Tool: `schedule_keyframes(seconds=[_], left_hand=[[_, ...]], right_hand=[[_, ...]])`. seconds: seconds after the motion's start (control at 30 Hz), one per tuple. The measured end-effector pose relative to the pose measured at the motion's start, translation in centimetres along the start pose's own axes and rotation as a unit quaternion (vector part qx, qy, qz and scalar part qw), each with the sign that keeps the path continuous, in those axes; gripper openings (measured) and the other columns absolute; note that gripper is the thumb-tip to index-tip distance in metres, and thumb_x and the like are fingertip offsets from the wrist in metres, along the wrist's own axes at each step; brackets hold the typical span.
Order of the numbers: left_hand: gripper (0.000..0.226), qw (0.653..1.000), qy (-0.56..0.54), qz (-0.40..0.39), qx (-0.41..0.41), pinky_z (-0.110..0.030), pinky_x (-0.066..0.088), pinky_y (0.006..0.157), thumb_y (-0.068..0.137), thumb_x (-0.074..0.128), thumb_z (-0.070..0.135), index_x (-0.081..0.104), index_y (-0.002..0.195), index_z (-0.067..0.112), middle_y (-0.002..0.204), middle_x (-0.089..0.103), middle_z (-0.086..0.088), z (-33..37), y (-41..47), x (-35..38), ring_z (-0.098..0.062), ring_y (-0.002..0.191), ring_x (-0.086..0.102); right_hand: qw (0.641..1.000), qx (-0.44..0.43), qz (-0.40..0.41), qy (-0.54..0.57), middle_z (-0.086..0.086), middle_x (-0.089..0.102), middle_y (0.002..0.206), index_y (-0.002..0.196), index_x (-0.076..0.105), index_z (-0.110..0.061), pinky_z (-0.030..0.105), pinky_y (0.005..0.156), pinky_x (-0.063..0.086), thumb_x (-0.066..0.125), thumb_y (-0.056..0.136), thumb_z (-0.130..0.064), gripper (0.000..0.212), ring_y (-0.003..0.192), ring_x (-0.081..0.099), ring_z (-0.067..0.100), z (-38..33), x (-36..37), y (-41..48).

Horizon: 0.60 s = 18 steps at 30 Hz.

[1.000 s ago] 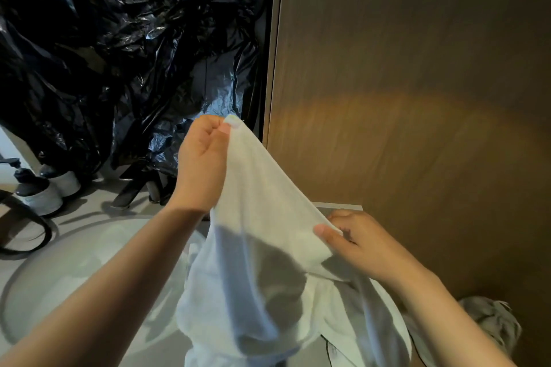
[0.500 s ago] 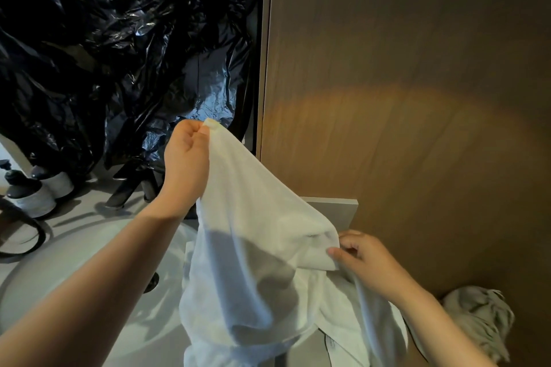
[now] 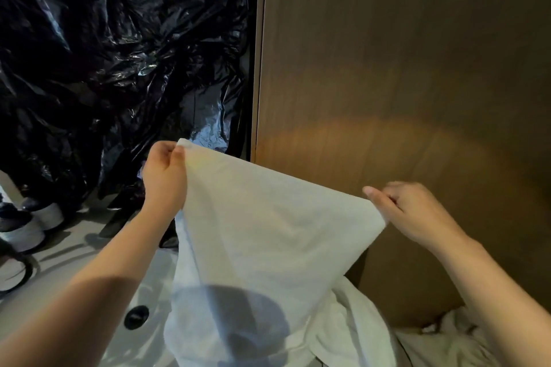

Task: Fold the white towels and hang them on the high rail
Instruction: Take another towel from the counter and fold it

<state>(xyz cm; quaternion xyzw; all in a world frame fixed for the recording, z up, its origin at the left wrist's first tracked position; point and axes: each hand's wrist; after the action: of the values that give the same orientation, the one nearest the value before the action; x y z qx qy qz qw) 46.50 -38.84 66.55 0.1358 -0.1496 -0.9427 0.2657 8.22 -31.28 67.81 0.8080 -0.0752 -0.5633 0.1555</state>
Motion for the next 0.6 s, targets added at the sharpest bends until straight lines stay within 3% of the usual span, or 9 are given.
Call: schedule_keyframes(seconds=[0.07, 0.13, 0.37, 0.47, 0.6], left_hand=[[0.012, 1.000, 0.003, -0.001, 0.002, -0.017, 0.033, 0.062, 0.100, 0.042, 0.022, 0.054, 0.100, 0.019, 0.082, 0.052, 0.014, 0.2, 0.1, 0.3, 0.002, 0.073, 0.047], [0.012, 1.000, 0.001, 0.006, 0.008, -0.017, 0.033, 0.062, 0.100, 0.042, 0.021, 0.054, 0.100, 0.018, 0.081, 0.052, 0.013, 0.2, 0.1, 0.6, 0.001, 0.073, 0.047], [0.012, 0.998, -0.035, 0.031, 0.044, -0.019, 0.035, 0.061, 0.101, 0.042, 0.023, 0.053, 0.099, 0.017, 0.080, 0.052, 0.010, 2.1, 0.9, 0.8, -0.002, 0.070, 0.047], [0.011, 0.996, -0.041, 0.044, 0.059, -0.019, 0.035, 0.062, 0.102, 0.041, 0.023, 0.051, 0.099, 0.019, 0.081, 0.051, 0.012, 3.0, 1.3, 0.8, -0.001, 0.071, 0.046], [0.010, 0.995, -0.050, 0.063, 0.063, -0.018, 0.035, 0.062, 0.102, 0.041, 0.023, 0.050, 0.099, 0.022, 0.082, 0.050, 0.015, 3.7, 1.5, 0.9, 0.002, 0.071, 0.046]], right_hand=[[0.997, 0.026, 0.003, -0.078, -0.004, 0.057, 0.054, 0.054, 0.060, -0.023, 0.032, 0.052, 0.052, 0.027, 0.084, -0.079, 0.071, 0.050, 0.057, 0.011, 0.3, -1.0, 0.9], [0.993, 0.007, 0.049, -0.105, -0.005, 0.052, 0.047, 0.050, 0.056, -0.023, 0.024, 0.045, 0.042, 0.027, 0.083, -0.078, 0.071, 0.044, 0.053, 0.011, 0.4, -2.0, 1.7], [0.970, -0.087, 0.208, -0.089, -0.007, 0.040, 0.042, 0.043, 0.044, -0.024, 0.026, 0.040, 0.039, 0.040, 0.094, -0.051, 0.058, 0.037, 0.043, 0.009, -0.8, -6.5, 3.8], [0.960, -0.076, 0.266, -0.040, -0.007, 0.041, 0.043, 0.046, 0.046, -0.024, 0.019, 0.046, 0.030, 0.044, 0.094, -0.043, 0.051, 0.038, 0.042, 0.008, -1.9, -6.7, 4.2], [0.936, -0.016, 0.336, 0.108, -0.004, 0.046, 0.044, 0.051, 0.053, -0.018, 0.021, 0.047, 0.033, 0.054, 0.094, -0.034, 0.047, 0.042, 0.047, 0.014, -3.0, -6.8, 5.2]])
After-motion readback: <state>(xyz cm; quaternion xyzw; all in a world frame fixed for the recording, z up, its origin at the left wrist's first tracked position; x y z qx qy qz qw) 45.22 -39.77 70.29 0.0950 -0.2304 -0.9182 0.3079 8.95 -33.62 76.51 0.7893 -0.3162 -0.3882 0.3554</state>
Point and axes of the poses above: each hand's wrist, its own y-axis towards the middle knuckle, its own x-axis out of the palm, z = x × y
